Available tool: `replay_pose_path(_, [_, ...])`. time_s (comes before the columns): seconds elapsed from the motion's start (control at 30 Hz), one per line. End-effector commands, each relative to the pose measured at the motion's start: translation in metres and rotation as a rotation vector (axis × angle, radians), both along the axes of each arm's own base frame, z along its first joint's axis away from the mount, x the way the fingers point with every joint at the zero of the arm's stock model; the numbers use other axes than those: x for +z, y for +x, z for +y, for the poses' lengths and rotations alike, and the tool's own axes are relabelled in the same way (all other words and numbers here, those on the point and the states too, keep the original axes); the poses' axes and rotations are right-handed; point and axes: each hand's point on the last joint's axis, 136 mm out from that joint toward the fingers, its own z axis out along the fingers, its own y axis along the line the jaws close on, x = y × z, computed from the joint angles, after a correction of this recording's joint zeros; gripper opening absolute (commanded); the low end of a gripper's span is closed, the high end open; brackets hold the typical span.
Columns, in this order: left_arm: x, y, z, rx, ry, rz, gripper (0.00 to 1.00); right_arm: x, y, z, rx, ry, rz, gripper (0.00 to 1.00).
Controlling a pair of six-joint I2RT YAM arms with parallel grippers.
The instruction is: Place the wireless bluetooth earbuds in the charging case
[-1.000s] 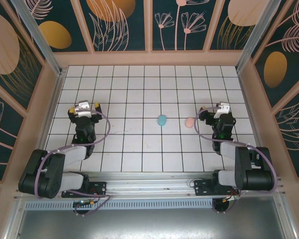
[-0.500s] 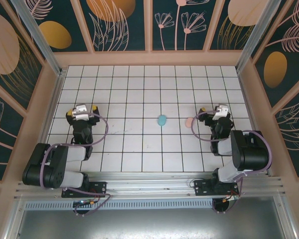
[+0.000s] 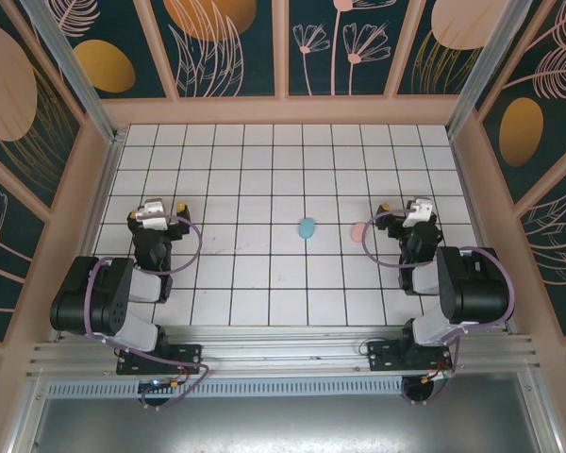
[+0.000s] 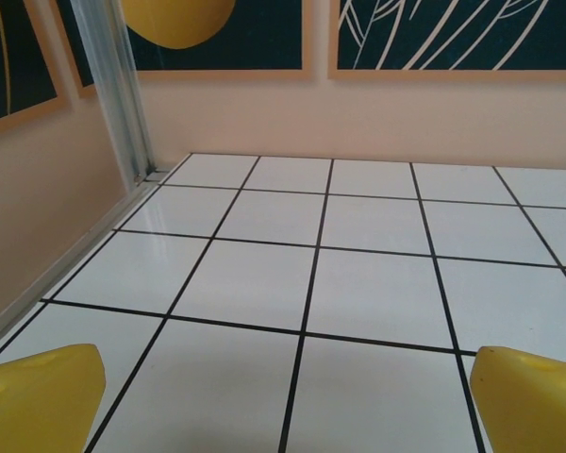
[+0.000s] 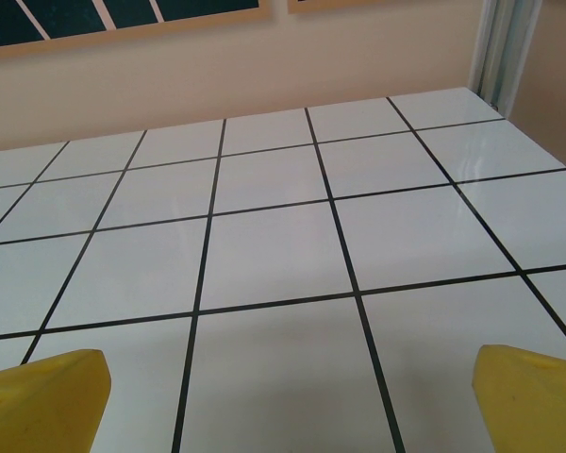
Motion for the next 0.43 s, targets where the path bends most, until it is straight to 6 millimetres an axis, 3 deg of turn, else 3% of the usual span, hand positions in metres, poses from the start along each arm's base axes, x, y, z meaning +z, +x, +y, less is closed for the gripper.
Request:
replay_pose_path(0.0, [0.0095,0.0035,-0.0018,-0.015,-0.02,-0.036,0.99,0.0135,0.0042,-0.004,-0.016,0.008,-0.051,0.99])
replay_pose_path(0.4, [0.0096,0.0038,-0.002,-0.016,-0.021,-0.035,0.99,0.0136,0.0048,-0.0038,-0.015,0.01,-0.051,0.99])
